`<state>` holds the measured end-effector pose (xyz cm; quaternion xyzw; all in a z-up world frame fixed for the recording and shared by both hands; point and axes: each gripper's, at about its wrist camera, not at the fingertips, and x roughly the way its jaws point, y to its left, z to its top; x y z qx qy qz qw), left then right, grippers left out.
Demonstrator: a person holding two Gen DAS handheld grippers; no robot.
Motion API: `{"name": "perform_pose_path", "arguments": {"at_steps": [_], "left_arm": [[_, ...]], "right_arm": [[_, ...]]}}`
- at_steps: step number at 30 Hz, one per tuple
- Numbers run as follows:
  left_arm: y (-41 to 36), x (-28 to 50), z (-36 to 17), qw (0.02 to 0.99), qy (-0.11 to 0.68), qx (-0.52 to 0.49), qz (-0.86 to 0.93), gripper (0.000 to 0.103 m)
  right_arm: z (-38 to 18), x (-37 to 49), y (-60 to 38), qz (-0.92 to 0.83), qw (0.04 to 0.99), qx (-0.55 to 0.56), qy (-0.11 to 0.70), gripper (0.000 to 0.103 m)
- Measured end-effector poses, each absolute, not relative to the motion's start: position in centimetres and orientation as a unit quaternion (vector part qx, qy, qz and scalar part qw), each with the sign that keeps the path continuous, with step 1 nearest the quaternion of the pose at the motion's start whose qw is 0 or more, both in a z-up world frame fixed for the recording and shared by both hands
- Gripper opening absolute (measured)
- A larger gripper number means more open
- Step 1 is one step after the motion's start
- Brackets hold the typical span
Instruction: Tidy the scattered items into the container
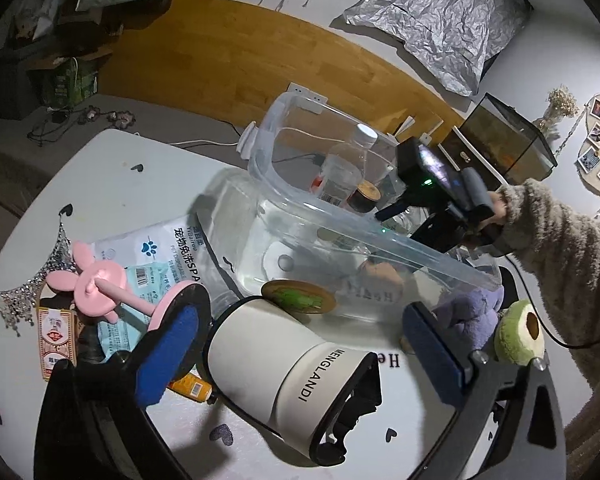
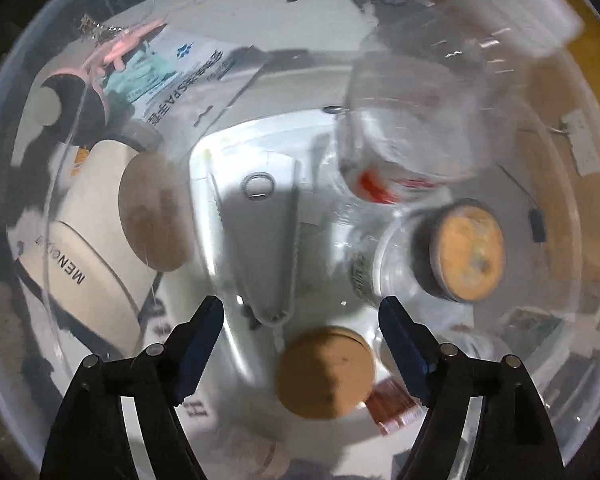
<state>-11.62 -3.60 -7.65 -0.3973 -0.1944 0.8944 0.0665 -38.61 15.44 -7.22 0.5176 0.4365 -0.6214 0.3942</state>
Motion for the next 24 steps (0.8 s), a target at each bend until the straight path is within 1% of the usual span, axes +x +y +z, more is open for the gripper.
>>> {"name": "perform_pose_path", "arguments": {"at_steps": [2,3,5,7,8,9,10,17,24], "left_arm": [[-3.4,-11.4,-7.3,0.064,-0.189,-0.395,0.897,0.103],[-3.3,-11.3,-7.1,0.064,-0.186,-0.394,0.898,0.103],[-3.2,-11.1,-6.8,0.063,-0.182,-0.392,0.9,0.103],[-2.9,-10.8,-6.4,0.064,-0.178,-0.39,0.901,0.103],[-2.8,-10.7,-6.2,0.065,-0.176,-0.389,0.902,0.103],[-2.6,-10.6,-6.0,0.065,-0.172,-0.388,0.903,0.103],[-2.4,-10.4,-5.8,0.066,-0.167,-0.387,0.904,0.103],[-1.3,-9.3,-4.3,0.075,-0.143,-0.379,0.911,0.103],[-0.1,-8.1,-3.0,0.093,-0.123,-0.369,0.917,0.103]], "right_arm": [[-8.1,-36.2,18.6,-0.632,0.384,0.51,0.44,0.08],[-7.3,-35.4,20.3,-0.64,0.378,0.504,0.439,0.08],[-7.4,-34.3,20.0,-0.663,0.37,0.488,0.43,0.08],[-5.4,-33.2,20.5,-0.693,0.361,0.468,0.413,0.082],[-4.6,-32.6,20.5,-0.707,0.356,0.458,0.404,0.085],[-4.5,-31.9,20.2,-0.721,0.352,0.447,0.395,0.096],[-4.1,-31.2,20.1,-0.736,0.348,0.436,0.384,0.103],[0.8,-25.9,22.8,-0.834,0.317,0.363,0.268,0.103],[2.6,-18.8,25.1,-0.894,0.27,0.319,0.163,0.103]]}}
